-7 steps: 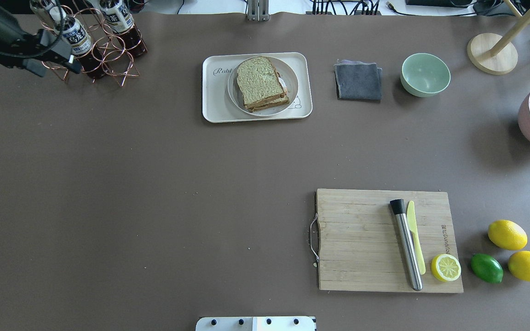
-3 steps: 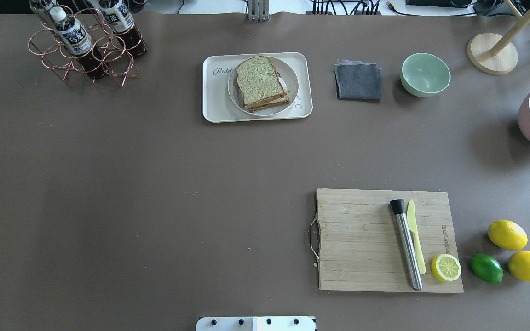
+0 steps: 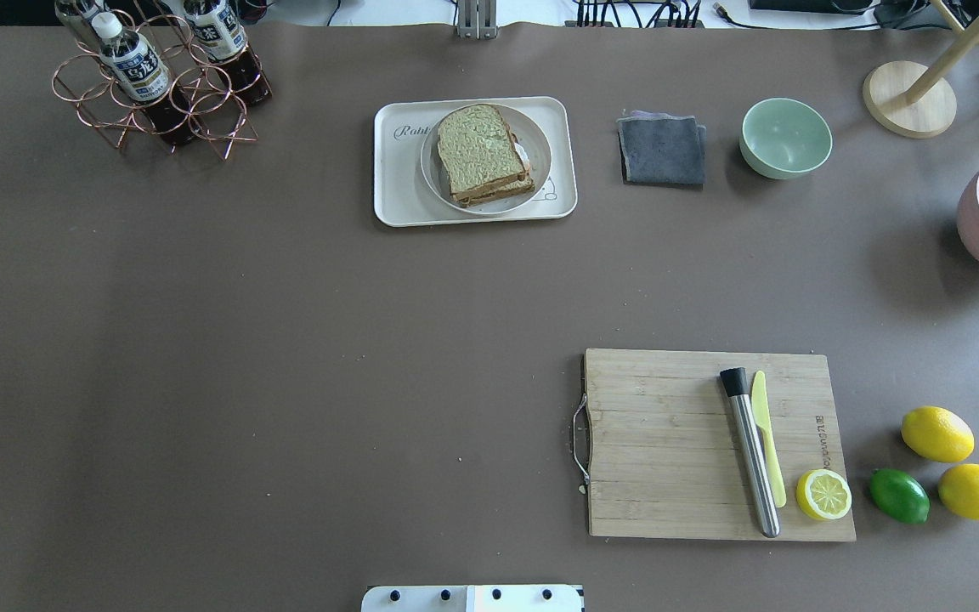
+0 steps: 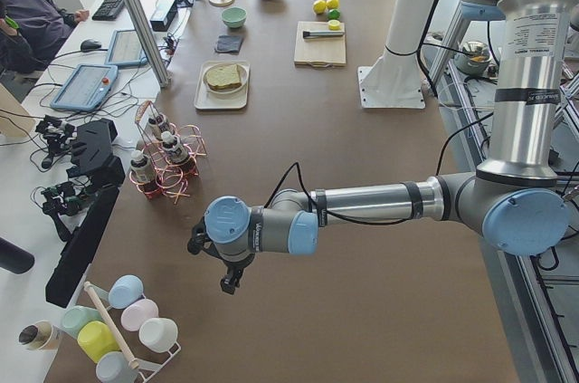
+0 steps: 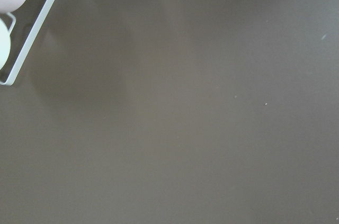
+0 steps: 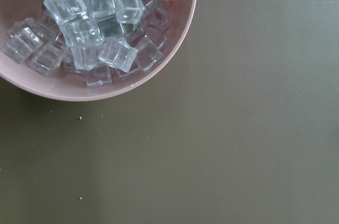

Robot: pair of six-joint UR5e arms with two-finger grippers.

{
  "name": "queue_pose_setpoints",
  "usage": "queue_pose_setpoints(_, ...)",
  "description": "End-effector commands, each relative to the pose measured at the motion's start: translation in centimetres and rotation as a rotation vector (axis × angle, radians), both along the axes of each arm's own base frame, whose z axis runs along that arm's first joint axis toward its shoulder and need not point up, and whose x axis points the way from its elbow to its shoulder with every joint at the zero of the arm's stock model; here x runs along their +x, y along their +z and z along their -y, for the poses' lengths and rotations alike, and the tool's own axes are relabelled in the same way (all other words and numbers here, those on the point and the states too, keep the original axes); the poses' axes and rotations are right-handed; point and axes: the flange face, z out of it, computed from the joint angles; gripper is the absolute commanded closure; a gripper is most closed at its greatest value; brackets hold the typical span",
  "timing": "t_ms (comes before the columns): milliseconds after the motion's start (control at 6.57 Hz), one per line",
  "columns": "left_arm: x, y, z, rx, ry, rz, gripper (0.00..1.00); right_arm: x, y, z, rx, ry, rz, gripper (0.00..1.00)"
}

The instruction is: Make sandwich and place on tray

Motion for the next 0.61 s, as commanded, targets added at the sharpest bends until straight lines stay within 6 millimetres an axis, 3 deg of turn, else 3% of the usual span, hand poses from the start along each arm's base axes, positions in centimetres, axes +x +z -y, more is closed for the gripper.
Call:
queue_pose_setpoints(0, -2.2, -0.9, -0.5, -0.060, -0.075, 0.040, 0.03, 0.0, -0.1, 0.1, 0.002, 0.000, 0.003, 0.00)
queue_pose_setpoints(152, -1.4, -3.3, 0.1, -0.139, -0.135, 0.041, 0.03, 0.0, -0.1, 0.1, 0.001, 0.001, 0.003, 0.00)
queue_pose_setpoints(304, -1.0, -3.4, -2.0, -0.123, -0.134, 0.040, 0.03, -0.1, -0.2, 0.2, 0.004, 0.001, 0.006, 0.00)
queue_pose_setpoints(457, -0.9, -3.9, -2.6, -0.112, -0.137, 0.040, 0.03, -0.4, -0.5, 0.2, 0.004, 0.001, 0.045, 0.00)
